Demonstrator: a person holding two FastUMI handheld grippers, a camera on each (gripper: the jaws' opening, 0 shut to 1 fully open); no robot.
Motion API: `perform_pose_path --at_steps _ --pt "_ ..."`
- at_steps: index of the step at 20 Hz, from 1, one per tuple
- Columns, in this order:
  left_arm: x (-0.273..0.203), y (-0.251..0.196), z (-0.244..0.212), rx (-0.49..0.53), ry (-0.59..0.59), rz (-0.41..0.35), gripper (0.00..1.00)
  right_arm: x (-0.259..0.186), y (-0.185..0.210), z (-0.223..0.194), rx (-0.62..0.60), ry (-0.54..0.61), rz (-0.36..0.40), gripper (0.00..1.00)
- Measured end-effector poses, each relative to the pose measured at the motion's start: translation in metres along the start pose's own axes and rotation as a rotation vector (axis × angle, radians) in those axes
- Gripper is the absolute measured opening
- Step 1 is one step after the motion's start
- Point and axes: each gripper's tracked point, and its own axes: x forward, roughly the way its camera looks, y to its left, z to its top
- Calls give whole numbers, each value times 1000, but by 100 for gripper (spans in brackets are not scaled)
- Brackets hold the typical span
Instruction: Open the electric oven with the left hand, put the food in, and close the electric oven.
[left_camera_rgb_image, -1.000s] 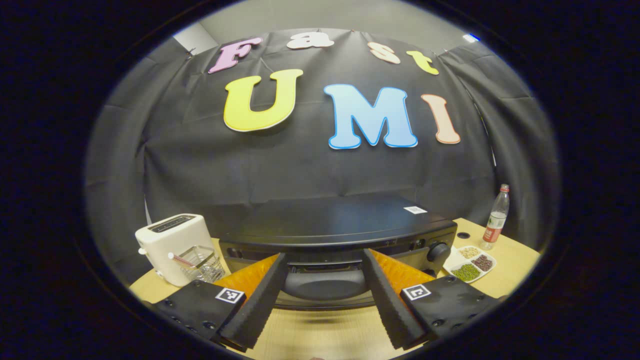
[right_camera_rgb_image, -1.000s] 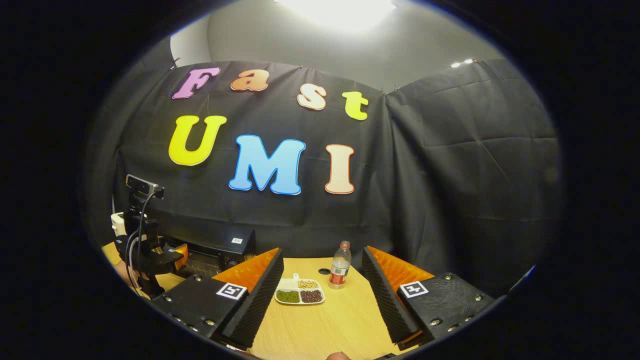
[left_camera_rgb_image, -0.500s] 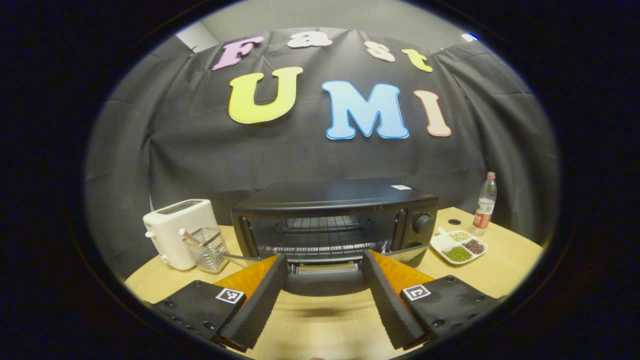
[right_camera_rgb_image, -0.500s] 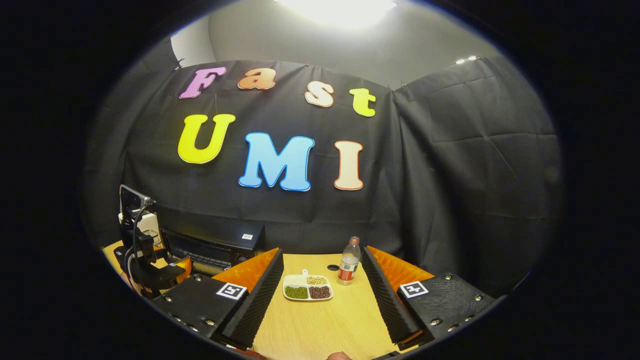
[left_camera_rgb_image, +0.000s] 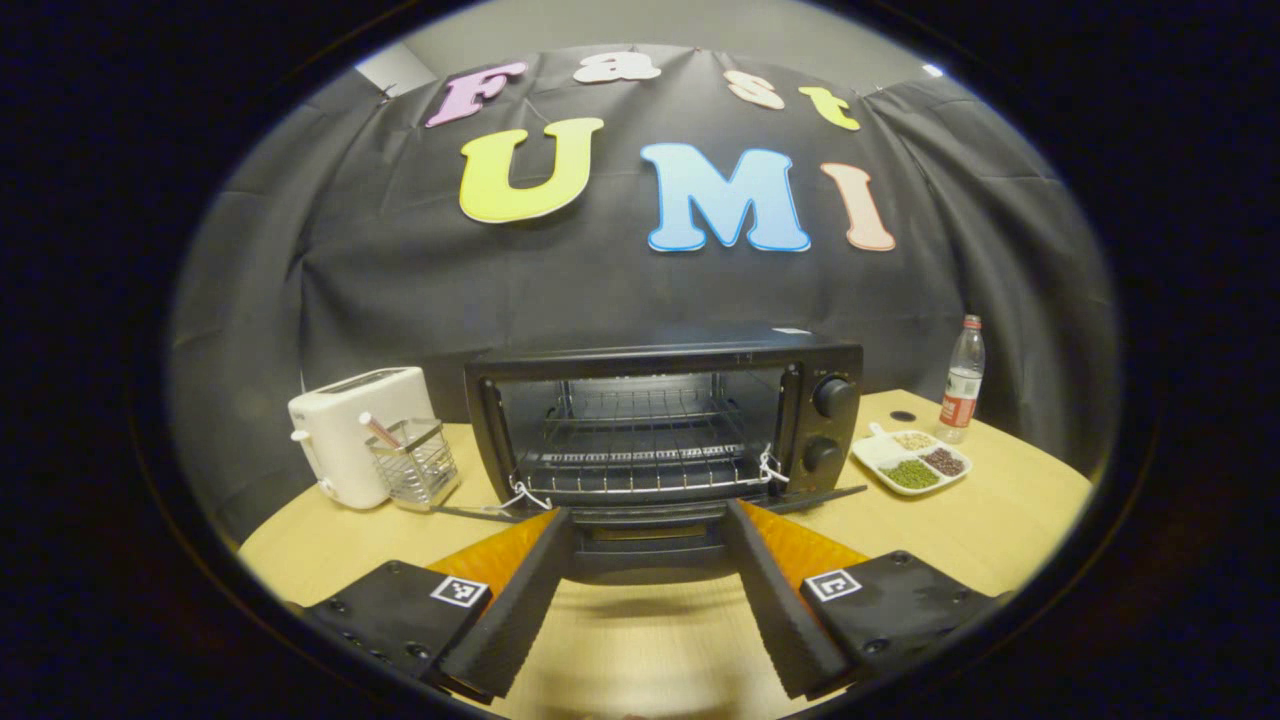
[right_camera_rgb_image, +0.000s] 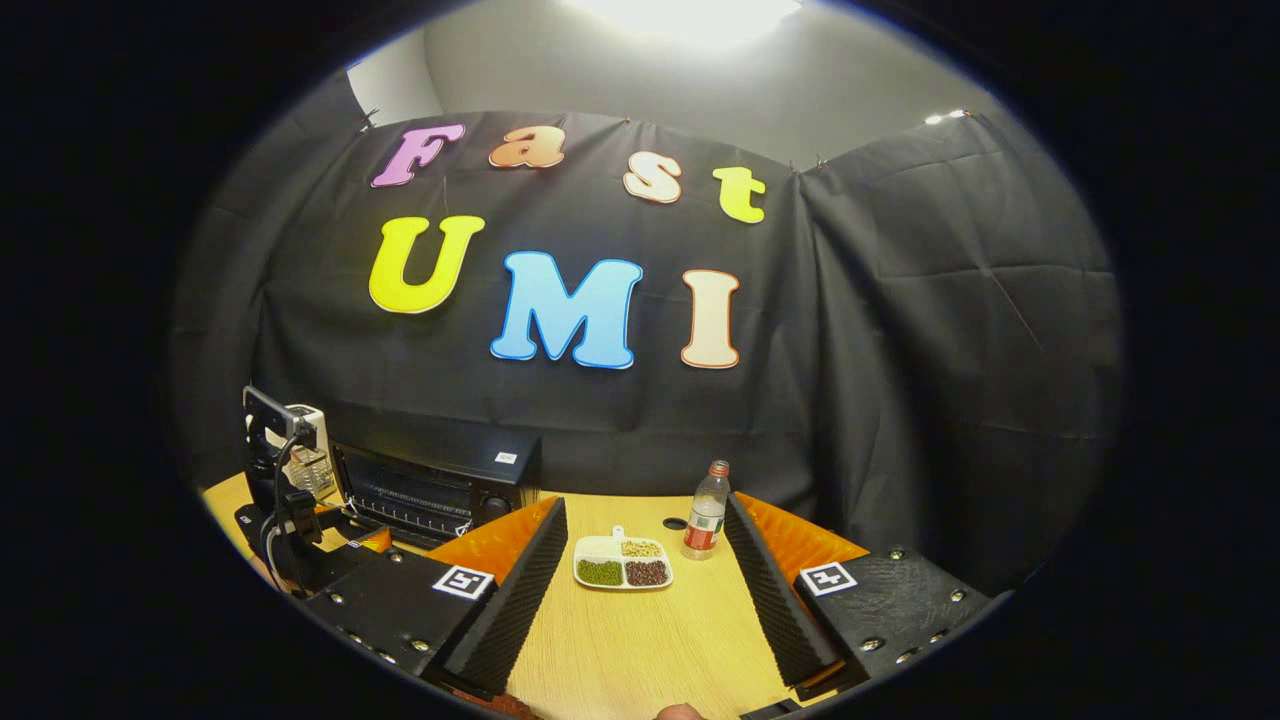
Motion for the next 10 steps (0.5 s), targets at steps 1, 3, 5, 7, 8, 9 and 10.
perform_pose_path --at_steps 1,3,5,7,8,9,10 --pt "-1 -1 -6 -2 10 -1 99 0 1 -3 1 8 4 95" --pt "-5 -2 -20 -11 38 -4 99 0 3 -5 2 18 10 95" --pt "-9 -3 -41 -14 84 -10 99 0 8 -5 -5 19 20 95" --pt "-11 -6 -60 -17 122 -19 99 1 12 -6 -13 21 30 95" --pt "-12 -6 -63 -14 128 -24 100 2 14 -6 -15 25 36 95" --pt "-15 -8 -64 -11 129 -32 99 3 16 -7 -16 30 41 95" --pt "-20 -9 -61 -7 124 -40 99 2 17 -9 -16 32 46 95"
